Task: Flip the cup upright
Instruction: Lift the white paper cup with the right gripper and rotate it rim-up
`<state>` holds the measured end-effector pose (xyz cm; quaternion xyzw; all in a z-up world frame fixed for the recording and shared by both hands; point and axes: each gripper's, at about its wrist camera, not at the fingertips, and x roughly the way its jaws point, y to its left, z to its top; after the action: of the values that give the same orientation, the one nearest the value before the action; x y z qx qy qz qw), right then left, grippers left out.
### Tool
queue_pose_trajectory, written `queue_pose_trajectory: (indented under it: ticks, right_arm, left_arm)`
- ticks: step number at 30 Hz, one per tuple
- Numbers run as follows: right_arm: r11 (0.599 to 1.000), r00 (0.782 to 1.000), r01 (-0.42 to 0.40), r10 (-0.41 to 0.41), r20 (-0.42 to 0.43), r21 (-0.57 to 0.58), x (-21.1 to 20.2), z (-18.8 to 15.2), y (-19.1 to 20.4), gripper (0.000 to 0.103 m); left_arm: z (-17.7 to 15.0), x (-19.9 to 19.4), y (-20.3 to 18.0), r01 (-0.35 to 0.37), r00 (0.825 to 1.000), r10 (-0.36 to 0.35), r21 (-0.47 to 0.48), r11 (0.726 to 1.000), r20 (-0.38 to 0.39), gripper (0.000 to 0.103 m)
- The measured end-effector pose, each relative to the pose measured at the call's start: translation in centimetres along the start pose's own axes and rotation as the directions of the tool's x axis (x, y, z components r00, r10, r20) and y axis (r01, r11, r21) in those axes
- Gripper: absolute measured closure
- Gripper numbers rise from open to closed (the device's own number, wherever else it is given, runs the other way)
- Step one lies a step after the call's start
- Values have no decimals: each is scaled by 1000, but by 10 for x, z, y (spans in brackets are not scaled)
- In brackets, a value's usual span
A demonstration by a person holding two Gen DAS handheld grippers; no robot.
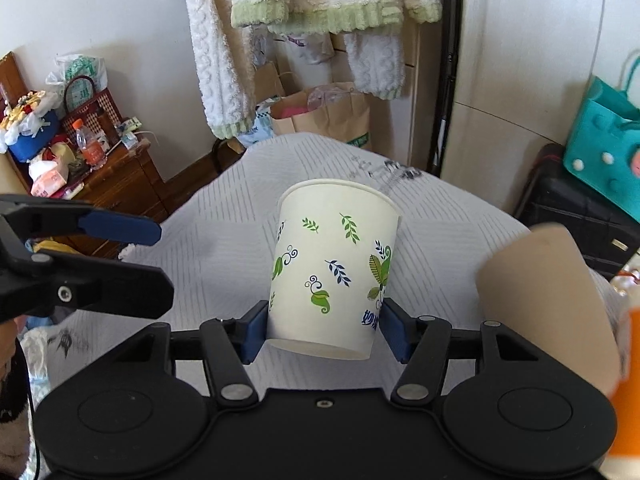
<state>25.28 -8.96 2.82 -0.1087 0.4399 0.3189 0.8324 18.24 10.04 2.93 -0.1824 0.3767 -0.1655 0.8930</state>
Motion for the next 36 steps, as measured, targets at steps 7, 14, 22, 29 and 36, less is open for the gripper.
queue_pose_trajectory:
  ticks: [7, 14, 22, 29, 36]
  right_arm:
    - [999, 1000, 0, 1, -21, 53, -36, -36, 3, 39]
    - [993, 999, 8, -2, -50, 121, -65, -79, 5, 39]
    - [976, 996, 67, -55, -63, 207, -78, -115, -15, 39]
    - [965, 997, 66, -54, -51, 255, -68, -132, -27, 39]
    - [983, 999, -8, 0, 39, 185, -85, -140, -32, 17]
  left_arm:
    - [-24, -9, -28, 91, 994, -90, 17, 996, -62, 1]
    - [-49, -7, -57, 177, 976, -172, 25, 984, -134, 1]
    - [-63, -2, -91, 255, 956, -241, 64, 965, -168, 0]
    - [-64, 16, -102, 264, 948, -253, 32, 964, -195, 0]
    - [-66, 41, -99, 280, 934, -278, -26, 960, -224, 0]
